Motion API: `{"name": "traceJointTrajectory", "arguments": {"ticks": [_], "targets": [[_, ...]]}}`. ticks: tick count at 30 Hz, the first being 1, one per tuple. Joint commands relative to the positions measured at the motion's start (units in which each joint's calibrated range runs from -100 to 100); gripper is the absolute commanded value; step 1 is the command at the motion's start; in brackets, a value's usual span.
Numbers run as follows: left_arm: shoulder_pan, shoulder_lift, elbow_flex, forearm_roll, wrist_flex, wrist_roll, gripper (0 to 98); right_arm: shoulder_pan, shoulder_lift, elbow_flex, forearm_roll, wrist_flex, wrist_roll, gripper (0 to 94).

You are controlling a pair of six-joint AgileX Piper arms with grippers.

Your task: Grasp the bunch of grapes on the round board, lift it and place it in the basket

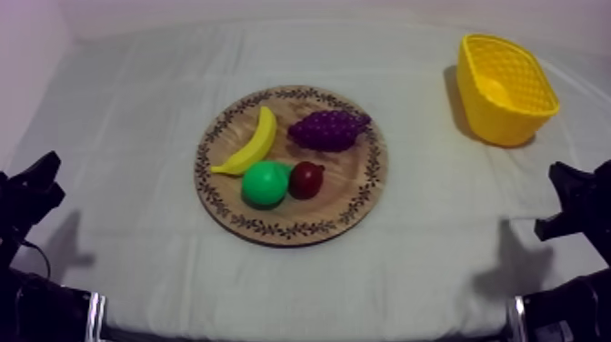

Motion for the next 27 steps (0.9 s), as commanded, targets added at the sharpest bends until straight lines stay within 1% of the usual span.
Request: {"name": "traceJointTrajectory", "arguments": {"ticks": [1,7,12,19,22,27], "targets": [[0.0,0.0,0.0,-0.02,0.0,0.0,0.1,-0.2,0.0,0.0,0.0,0.0,0.0,0.3],[0.0,0.0,0.0,-0.02,0.0,0.0,0.1,-1.2,0.0,0.0,0.1,0.4,0.1,0.3],[0.0,0.0,0.0,-0.02,0.0,0.0,0.1,-1.6,0.0,0.0,0.3,1.7,2.1,0.4],[0.0,0.0,0.0,-0.02,0.0,0.0,0.1,-2.7,1.4,0.0,0.6,1.2,2.3,0.5],[0.0,0.0,0.0,-0.02,0.0,0.0,0.1,-3.7,3.5,-0.5,1.9,0.2,1.7,0.5],[0.0,0.0,0.0,-0.02,0.0,0.0,0.1,-6.0,9.0,-4.3,5.2,-0.7,-0.8,0.5]]}}
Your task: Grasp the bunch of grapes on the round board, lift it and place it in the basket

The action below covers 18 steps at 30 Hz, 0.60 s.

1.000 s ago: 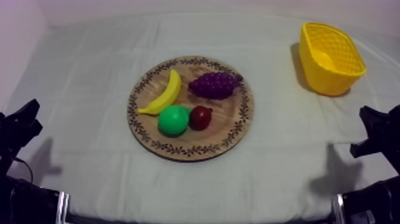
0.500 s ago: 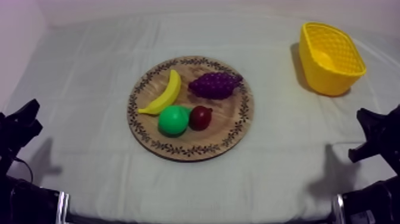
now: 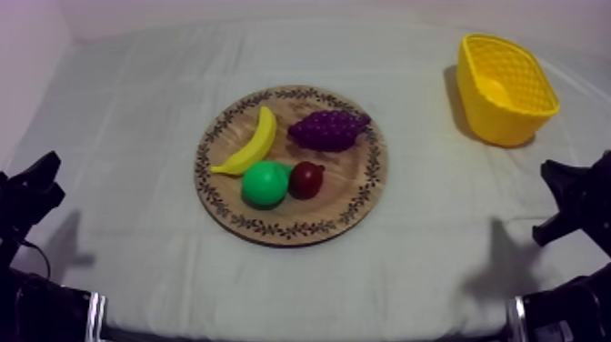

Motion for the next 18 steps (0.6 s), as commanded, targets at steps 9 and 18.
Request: {"name": "traceJointTrajectory", "arguments": {"ticks": [9,18], "targets": [[0.0,0.0,0.0,-0.02,0.0,0.0,0.1,-4.8,14.1,-14.0,5.1,2.7,-4.2,0.5],[0.0,0.0,0.0,-0.02,0.0,0.0,0.1,-10.0,27.5,-30.5,7.1,8.5,-5.0,0.5]]}}
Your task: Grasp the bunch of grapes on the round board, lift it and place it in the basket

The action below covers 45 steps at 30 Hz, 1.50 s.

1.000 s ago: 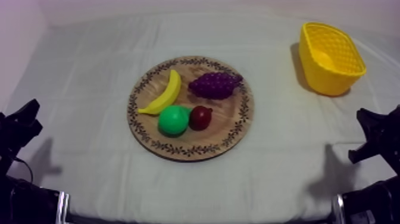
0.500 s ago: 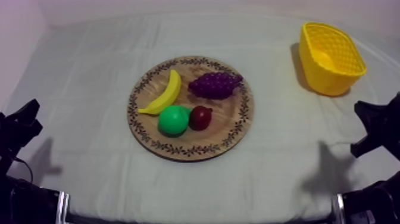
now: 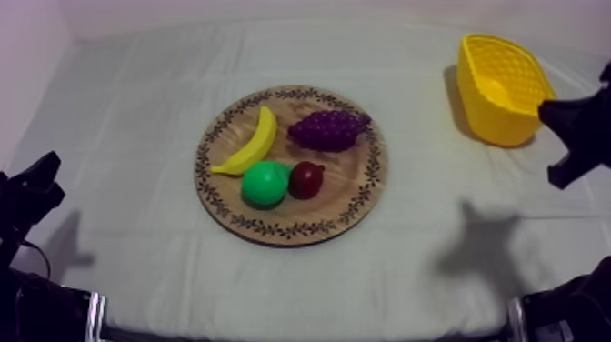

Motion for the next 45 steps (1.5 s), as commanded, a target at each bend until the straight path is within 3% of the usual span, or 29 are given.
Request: {"name": "traceJointTrajectory", "arguments": {"ticks": [1,21,31,40,45], "targets": [[0.0,0.0,0.0,-0.02,0.0,0.0,0.1,-1.5,4.4,-6.4,0.4,1.6,0.0,0.5],[0.0,0.0,0.0,-0.02,0.0,0.0,0.1,-11.1,28.0,-32.5,0.1,18.4,1.3,0.5],[0.0,0.0,0.0,-0.02,0.0,0.0,0.1,-11.2,39.5,-46.1,-0.8,25.3,3.3,0.5],[0.0,0.0,0.0,-0.02,0.0,0.0,0.1,-10.3,48.0,-55.4,-2.1,29.7,7.8,0.5],[0.0,0.0,0.0,-0.02,0.0,0.0,0.1,-10.8,53.7,-60.0,-1.6,31.1,8.7,0.5]]}}
